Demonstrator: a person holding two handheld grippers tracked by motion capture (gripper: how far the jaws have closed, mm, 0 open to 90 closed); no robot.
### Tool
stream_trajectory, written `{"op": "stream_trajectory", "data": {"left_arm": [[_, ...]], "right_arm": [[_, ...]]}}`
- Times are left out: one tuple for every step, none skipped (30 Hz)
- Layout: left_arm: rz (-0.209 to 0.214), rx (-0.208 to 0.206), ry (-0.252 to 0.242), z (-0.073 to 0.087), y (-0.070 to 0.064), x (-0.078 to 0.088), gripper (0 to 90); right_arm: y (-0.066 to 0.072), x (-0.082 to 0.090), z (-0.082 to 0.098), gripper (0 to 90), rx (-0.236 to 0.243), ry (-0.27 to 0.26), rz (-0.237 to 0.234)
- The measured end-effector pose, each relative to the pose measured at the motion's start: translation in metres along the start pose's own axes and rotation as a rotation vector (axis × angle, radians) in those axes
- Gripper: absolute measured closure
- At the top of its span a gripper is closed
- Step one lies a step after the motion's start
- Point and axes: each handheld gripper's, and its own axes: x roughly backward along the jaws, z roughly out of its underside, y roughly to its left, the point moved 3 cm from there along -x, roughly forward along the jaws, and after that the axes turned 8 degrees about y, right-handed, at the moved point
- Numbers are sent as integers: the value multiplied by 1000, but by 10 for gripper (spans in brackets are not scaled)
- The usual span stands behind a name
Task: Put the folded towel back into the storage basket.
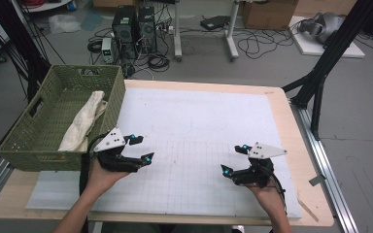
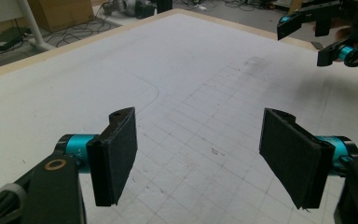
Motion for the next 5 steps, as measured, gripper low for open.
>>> {"op": "stream_trajectory", "data": {"left_arm": [[1, 1, -2, 0, 0, 0, 282], [1, -1, -2, 1, 0, 0, 281], [0, 1, -3, 1, 0, 0, 282], [0, -1, -2, 2, -1, 0, 281], [0, -3, -2, 3, -1, 0, 282]], "right_arm": [[0, 0, 0, 124, 2, 0, 0], [0, 0, 0, 124, 1, 0, 0], [0, 0, 0, 124, 1, -1, 1], [0, 0, 0, 124, 0, -1, 1], [0, 0, 0, 124, 1, -2, 1]]}}
